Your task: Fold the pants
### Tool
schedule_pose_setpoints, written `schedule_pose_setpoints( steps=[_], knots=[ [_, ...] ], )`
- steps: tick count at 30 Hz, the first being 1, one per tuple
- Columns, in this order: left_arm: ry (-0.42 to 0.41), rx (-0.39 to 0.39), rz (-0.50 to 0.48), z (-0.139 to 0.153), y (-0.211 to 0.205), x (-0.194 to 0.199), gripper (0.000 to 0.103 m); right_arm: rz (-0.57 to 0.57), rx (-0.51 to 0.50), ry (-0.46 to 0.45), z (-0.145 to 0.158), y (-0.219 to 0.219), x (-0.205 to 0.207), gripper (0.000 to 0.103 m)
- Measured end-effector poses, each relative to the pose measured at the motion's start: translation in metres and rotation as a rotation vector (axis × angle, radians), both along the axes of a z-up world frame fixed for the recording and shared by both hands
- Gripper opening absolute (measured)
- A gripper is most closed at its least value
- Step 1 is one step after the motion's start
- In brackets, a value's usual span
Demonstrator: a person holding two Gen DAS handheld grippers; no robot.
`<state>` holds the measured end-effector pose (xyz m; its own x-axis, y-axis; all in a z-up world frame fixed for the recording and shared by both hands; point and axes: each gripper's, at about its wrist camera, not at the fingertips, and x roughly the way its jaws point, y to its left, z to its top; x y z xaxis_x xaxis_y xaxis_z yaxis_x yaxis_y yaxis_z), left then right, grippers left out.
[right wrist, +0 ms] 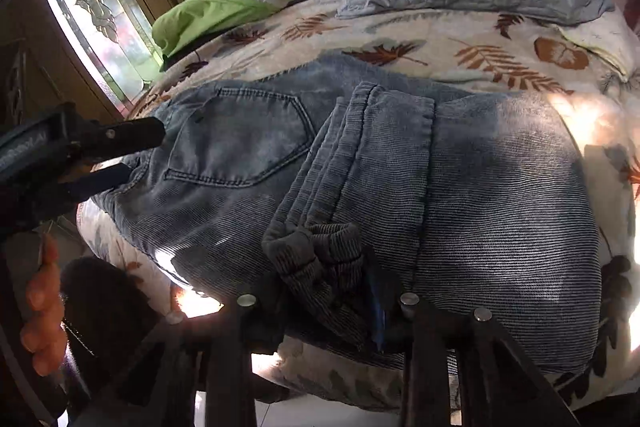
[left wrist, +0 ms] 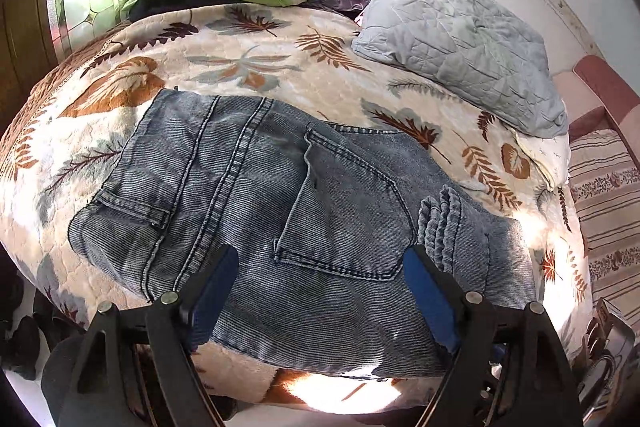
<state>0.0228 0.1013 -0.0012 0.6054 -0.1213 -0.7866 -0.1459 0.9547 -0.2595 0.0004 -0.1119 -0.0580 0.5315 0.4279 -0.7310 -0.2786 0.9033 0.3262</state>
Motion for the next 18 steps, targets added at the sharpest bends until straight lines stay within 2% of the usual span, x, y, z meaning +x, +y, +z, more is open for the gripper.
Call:
schedule_pose_setpoints(
  steps=[1, 2, 3, 7, 10, 12, 15, 18],
  knots=[
    [-0.007, -0.004, -0.008, 0.003, -0.003, 0.001, 0.085, 0.001, 0.04, 0.02, 0.001, -0.007, -0.002, 0.041],
    [-0.013, -0.012, -0.02, 0.006, -0.007, 0.003, 0.085, -0.002, 0.1, 0.043, 0.003, -0.017, -0.003, 0.056],
    [-0.012, -0.028, -0.041, 0.008, -0.012, 0.006, 0.085, -0.016, 0.155, 0.059, 0.005, -0.029, -0.006, 0.06],
    [0.044, -0.174, -0.143, 0.005, -0.038, 0.01, 0.085, -0.126, 0.328, 0.044, 0.01, -0.077, -0.025, 0.063],
    [0.079, -0.214, -0.181, -0.003, -0.057, 0.007, 0.085, -0.188, 0.395, 0.01, 0.013, -0.103, -0.031, 0.065],
    [0.106, -0.244, -0.192, -0.007, -0.065, 0.004, 0.085, -0.212, 0.43, 0.018, 0.011, -0.117, -0.033, 0.065],
    [0.194, -0.38, -0.234, -0.019, -0.076, 0.002, 0.085, -0.251, 0.485, 0.049, -0.001, -0.132, -0.032, 0.065],
    [0.271, -0.501, -0.216, -0.03, -0.079, 0.001, 0.085, -0.275, 0.563, 0.104, -0.02, -0.143, -0.029, 0.065]
  ],
)
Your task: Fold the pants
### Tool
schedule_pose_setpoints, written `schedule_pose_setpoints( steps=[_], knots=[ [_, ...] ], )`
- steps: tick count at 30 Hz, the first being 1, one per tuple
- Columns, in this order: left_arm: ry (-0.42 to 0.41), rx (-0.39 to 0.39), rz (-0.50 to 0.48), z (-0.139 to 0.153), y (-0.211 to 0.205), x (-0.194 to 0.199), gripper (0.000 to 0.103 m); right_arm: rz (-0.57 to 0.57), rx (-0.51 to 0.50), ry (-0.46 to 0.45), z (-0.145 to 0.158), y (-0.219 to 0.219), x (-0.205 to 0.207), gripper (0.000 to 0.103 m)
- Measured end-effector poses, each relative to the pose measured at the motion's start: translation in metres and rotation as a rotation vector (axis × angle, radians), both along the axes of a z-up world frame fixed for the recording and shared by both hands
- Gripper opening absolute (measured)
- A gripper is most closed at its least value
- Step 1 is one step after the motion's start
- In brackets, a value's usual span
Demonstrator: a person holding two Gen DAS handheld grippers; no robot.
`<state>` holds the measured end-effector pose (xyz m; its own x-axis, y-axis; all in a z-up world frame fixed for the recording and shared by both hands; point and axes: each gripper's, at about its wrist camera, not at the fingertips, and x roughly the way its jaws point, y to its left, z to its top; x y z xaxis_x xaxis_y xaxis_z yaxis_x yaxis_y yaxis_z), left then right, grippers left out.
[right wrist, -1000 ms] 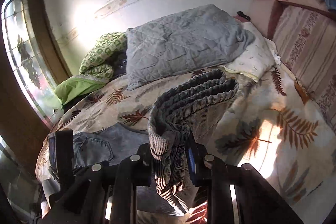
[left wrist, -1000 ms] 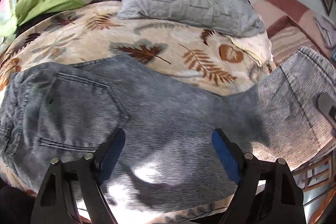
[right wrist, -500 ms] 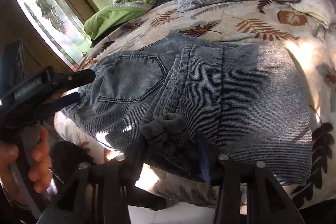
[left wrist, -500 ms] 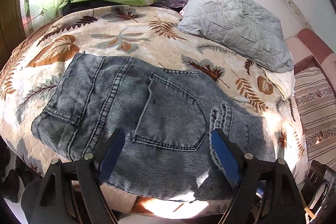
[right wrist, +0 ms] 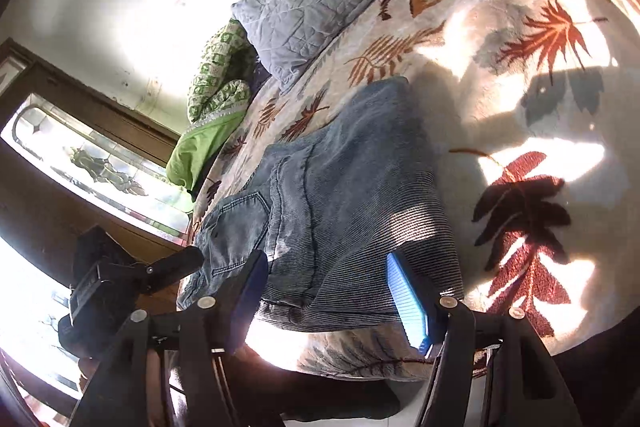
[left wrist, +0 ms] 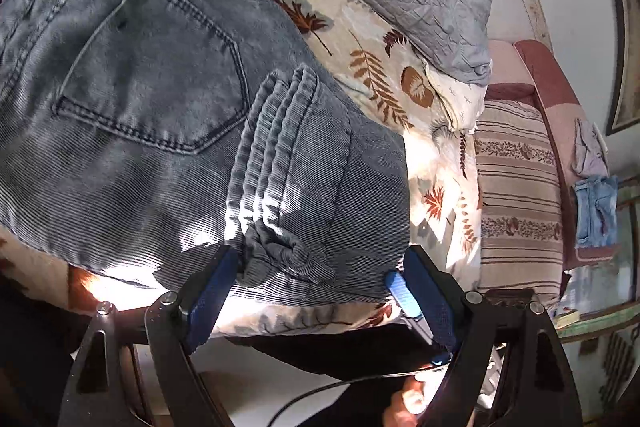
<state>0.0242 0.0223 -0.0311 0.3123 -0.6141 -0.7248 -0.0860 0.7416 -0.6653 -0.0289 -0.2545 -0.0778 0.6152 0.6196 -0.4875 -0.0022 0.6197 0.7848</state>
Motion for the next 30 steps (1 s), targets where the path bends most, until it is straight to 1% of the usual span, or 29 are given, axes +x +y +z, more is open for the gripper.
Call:
schedule_pose_setpoints(
  steps=[1, 4, 8, 10, 12, 13, 14, 15, 16, 17, 18, 19, 21, 23, 24, 26, 27, 28, 29, 30],
  knots=[
    [0.019, -0.017, 0.013, -0.002, 0.0, 0.001, 0.085, 0.0, 0.022, 0.006, -0.004, -0.003, 0.001, 0.065],
    [0.029, -0.006, 0.043, 0.001, 0.0, 0.001, 0.084, 0.003, 0.069, 0.003, -0.009, -0.008, 0.001, 0.065],
    [-0.02, -0.012, 0.049, 0.019, -0.005, -0.001, 0.084, 0.01, 0.091, 0.001, -0.014, -0.01, 0.001, 0.065],
    [-0.048, 0.011, 0.027, 0.023, -0.014, -0.001, 0.084, 0.011, 0.103, 0.009, -0.017, -0.01, 0.002, 0.065],
    [-0.013, 0.051, 0.036, 0.011, -0.018, 0.001, 0.084, 0.011, 0.112, 0.011, -0.018, -0.011, 0.002, 0.065],
    [0.015, 0.072, 0.04, 0.002, -0.02, 0.003, 0.081, 0.011, 0.113, 0.011, -0.018, -0.011, 0.002, 0.065],
    [0.044, 0.091, 0.044, -0.008, -0.019, 0.004, 0.07, 0.012, 0.112, 0.009, -0.017, -0.011, 0.002, 0.065],
    [0.074, 0.1, 0.046, -0.017, -0.018, 0.004, 0.062, 0.013, 0.11, 0.009, -0.018, -0.012, 0.001, 0.065],
    [0.096, 0.104, 0.048, -0.024, -0.018, 0.005, 0.047, 0.013, 0.11, 0.011, -0.018, -0.012, 0.0, 0.065],
    [0.103, 0.122, 0.051, -0.028, -0.017, 0.004, 0.036, 0.014, 0.111, 0.009, -0.019, -0.012, -0.001, 0.065],
    [0.103, 0.141, 0.055, -0.031, -0.015, 0.004, 0.029, 0.015, 0.11, 0.008, -0.019, -0.012, -0.001, 0.065],
    [0.109, 0.147, 0.057, -0.033, -0.013, 0.004, 0.018, 0.016, 0.109, 0.009, -0.019, -0.012, -0.001, 0.065],
    [0.121, 0.12, 0.072, -0.038, -0.007, 0.004, 0.014, 0.016, 0.108, 0.011, -0.02, -0.012, -0.001, 0.065],
    [0.104, 0.121, 0.085, -0.035, -0.004, 0.0, 0.012, 0.02, 0.103, 0.01, -0.02, -0.011, -0.001, 0.065],
    [0.064, 0.147, 0.088, -0.027, -0.006, -0.005, 0.012, 0.023, 0.1, 0.009, -0.019, -0.01, -0.001, 0.065],
    [-0.056, 0.231, 0.084, -0.004, -0.015, -0.018, 0.011, 0.025, 0.084, -0.001, -0.016, -0.009, -0.003, 0.065],
    [-0.096, 0.258, 0.077, 0.002, -0.02, -0.024, 0.011, 0.021, 0.07, -0.012, -0.014, -0.01, -0.004, 0.065],
    [-0.1, 0.267, 0.072, 0.001, -0.022, -0.028, 0.011, 0.013, 0.055, -0.023, -0.011, -0.01, -0.006, 0.065],
    [-0.073, 0.261, 0.082, -0.006, -0.019, -0.029, 0.012, 0.007, 0.045, -0.025, -0.011, -0.011, -0.006, 0.065],
    [-0.026, 0.26, 0.084, -0.019, -0.018, -0.026, 0.012, 0.003, 0.043, -0.017, -0.011, -0.012, -0.006, 0.065]
  ],
)
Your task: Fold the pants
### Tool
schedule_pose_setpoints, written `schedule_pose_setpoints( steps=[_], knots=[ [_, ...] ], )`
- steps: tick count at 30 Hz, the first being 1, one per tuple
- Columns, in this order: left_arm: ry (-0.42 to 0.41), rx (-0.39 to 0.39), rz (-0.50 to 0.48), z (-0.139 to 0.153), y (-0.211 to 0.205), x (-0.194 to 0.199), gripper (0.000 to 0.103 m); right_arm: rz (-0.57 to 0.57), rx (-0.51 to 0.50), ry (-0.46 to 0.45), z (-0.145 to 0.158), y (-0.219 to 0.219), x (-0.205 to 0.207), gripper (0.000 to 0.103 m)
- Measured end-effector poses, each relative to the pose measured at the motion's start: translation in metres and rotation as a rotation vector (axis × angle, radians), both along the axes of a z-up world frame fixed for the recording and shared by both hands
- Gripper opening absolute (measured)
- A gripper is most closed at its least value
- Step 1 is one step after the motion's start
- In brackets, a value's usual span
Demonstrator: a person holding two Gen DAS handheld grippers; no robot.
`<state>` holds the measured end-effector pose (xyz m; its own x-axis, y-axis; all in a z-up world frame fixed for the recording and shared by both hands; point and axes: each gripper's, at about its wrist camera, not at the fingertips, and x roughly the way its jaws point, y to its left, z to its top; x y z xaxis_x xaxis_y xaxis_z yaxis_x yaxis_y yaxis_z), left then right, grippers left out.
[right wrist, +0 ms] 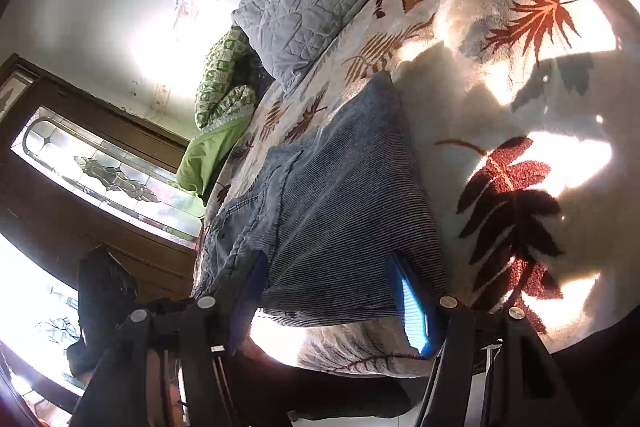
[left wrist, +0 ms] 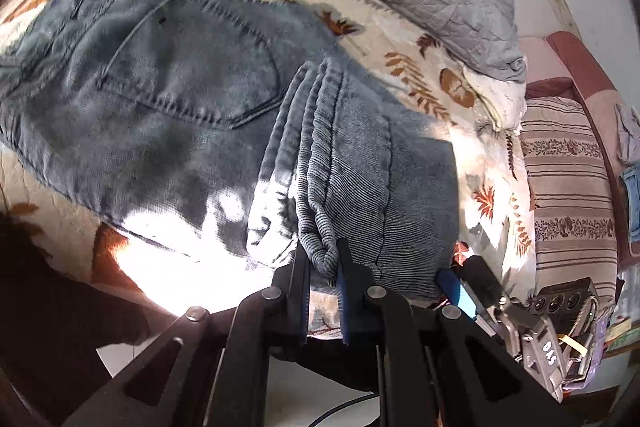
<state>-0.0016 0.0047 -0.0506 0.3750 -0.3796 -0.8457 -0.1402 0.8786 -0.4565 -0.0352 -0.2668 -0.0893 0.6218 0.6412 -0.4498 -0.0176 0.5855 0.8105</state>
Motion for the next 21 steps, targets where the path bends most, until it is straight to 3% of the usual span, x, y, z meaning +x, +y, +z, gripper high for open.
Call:
schedule_pose_setpoints(
  steps=[2, 9, 11, 12, 14, 15, 17, 19, 21],
  knots=[
    [0.059, -0.031, 0.019, -0.02, 0.007, 0.003, 0.012, -0.007, 0.016, 0.02, -0.003, -0.003, 0.001, 0.065],
    [0.044, -0.019, -0.015, -0.015, 0.006, 0.004, 0.015, 0.035, 0.036, -0.056, 0.023, 0.0, 0.01, 0.067],
    [0.045, -0.021, -0.028, -0.014, 0.006, 0.004, 0.016, 0.039, 0.035, 0.006, 0.007, 0.003, 0.02, 0.069],
    [0.051, -0.025, -0.032, -0.013, 0.006, 0.003, 0.016, 0.036, -0.002, 0.101, -0.01, 0.006, 0.026, 0.069],
    [0.05, -0.037, -0.063, -0.006, 0.005, 0.003, 0.018, 0.033, 0.026, 0.092, -0.017, 0.003, 0.023, 0.067],
    [0.042, -0.043, -0.065, -0.001, 0.007, 0.003, 0.021, 0.037, 0.025, 0.108, -0.016, 0.002, 0.023, 0.067],
    [0.001, -0.051, -0.064, 0.015, 0.012, 0.002, 0.044, 0.042, 0.015, 0.108, -0.017, 0.003, 0.024, 0.067],
    [-0.075, -0.006, -0.032, 0.033, 0.017, 0.004, 0.061, 0.039, 0.015, 0.095, -0.019, 0.003, 0.022, 0.067],
    [-0.1, -0.007, -0.013, 0.045, 0.019, 0.017, 0.062, 0.04, 0.008, 0.095, -0.018, 0.004, 0.023, 0.067]
  ],
)
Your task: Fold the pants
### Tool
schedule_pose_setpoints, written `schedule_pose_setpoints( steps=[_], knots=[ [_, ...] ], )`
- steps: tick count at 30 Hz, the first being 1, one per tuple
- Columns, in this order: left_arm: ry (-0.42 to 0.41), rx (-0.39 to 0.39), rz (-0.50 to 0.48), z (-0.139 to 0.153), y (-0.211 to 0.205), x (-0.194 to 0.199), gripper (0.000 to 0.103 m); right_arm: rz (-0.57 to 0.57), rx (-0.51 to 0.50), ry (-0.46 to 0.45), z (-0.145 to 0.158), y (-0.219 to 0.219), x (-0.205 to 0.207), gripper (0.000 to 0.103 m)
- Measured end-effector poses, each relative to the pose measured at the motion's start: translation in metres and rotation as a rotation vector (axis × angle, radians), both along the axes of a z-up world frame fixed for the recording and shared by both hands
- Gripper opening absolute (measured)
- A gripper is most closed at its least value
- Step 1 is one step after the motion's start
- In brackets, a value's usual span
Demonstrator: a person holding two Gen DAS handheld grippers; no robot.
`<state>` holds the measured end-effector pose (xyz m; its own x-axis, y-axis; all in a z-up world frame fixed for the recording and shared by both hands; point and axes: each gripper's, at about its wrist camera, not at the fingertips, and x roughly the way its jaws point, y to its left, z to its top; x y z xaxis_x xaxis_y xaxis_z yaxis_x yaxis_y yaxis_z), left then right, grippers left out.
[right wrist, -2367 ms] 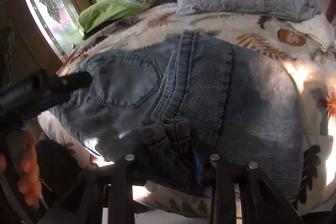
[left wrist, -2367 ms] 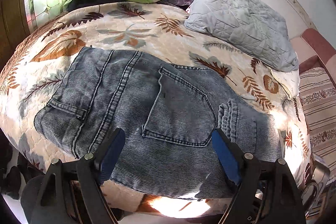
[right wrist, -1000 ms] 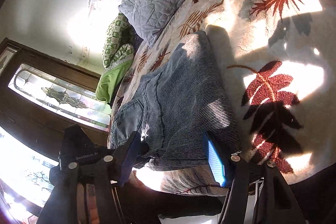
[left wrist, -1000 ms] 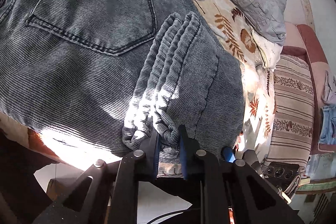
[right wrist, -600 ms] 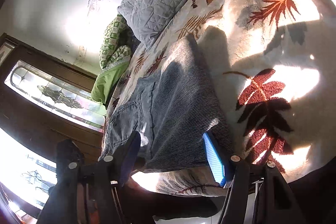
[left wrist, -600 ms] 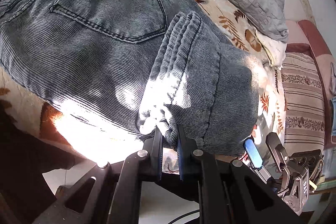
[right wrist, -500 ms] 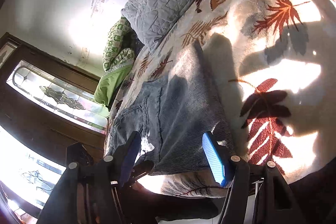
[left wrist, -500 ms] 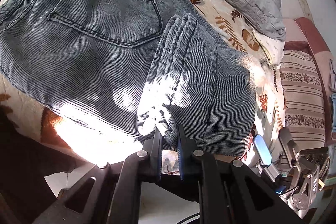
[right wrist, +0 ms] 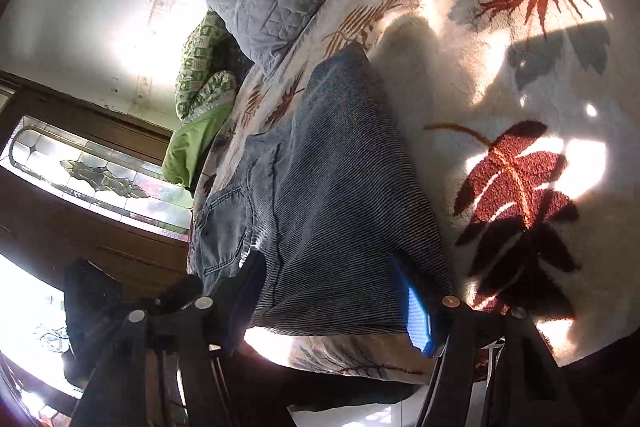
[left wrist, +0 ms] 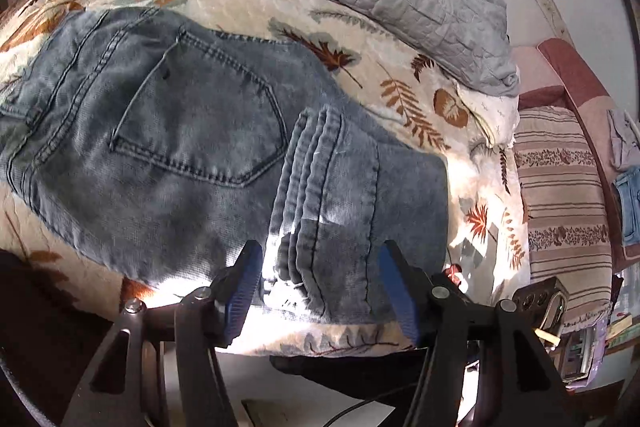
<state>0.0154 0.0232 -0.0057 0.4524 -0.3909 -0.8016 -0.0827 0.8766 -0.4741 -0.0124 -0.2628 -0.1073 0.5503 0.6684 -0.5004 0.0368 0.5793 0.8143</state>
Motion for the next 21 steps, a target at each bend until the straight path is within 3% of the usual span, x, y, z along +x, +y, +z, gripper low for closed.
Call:
schedule_pose_setpoints(
  steps=[3, 6, 7, 9, 10, 11, 13, 16, 19, 21],
  knots=[
    [-0.027, -0.111, -0.018, 0.014, -0.006, 0.023, 0.062, 0.006, -0.02, -0.014, 0.001, 0.003, -0.001, 0.067],
    [-0.038, -0.146, -0.079, 0.009, -0.027, 0.041, 0.062, 0.011, -0.033, -0.021, 0.002, 0.003, -0.001, 0.067],
    [-0.011, -0.144, -0.099, -0.002, -0.034, 0.045, 0.062, 0.012, -0.032, -0.02, 0.002, 0.003, -0.001, 0.067],
    [0.093, -0.035, -0.091, -0.035, -0.046, 0.053, 0.061, 0.022, -0.026, -0.006, 0.004, 0.002, 0.0, 0.067],
    [0.116, -0.013, -0.114, -0.05, -0.047, 0.055, 0.051, 0.025, -0.018, 0.009, 0.006, 0.0, 0.0, 0.067],
    [0.087, 0.009, -0.119, -0.054, -0.046, 0.053, 0.043, 0.034, 0.001, 0.014, 0.01, -0.003, 0.002, 0.067],
    [0.065, 0.034, -0.135, -0.048, -0.048, 0.049, 0.043, 0.065, 0.031, -0.027, 0.025, -0.013, 0.008, 0.067],
    [0.069, 0.038, -0.144, -0.05, -0.05, 0.05, 0.043, 0.023, -0.038, -0.065, 0.05, -0.036, 0.034, 0.067],
    [0.056, 0.024, -0.147, -0.051, -0.047, 0.048, 0.043, 0.028, -0.077, -0.016, 0.047, -0.047, 0.083, 0.067],
    [0.05, 0.015, -0.155, -0.051, -0.043, 0.046, 0.043, 0.092, -0.064, 0.044, 0.032, -0.042, 0.115, 0.067]
  ],
)
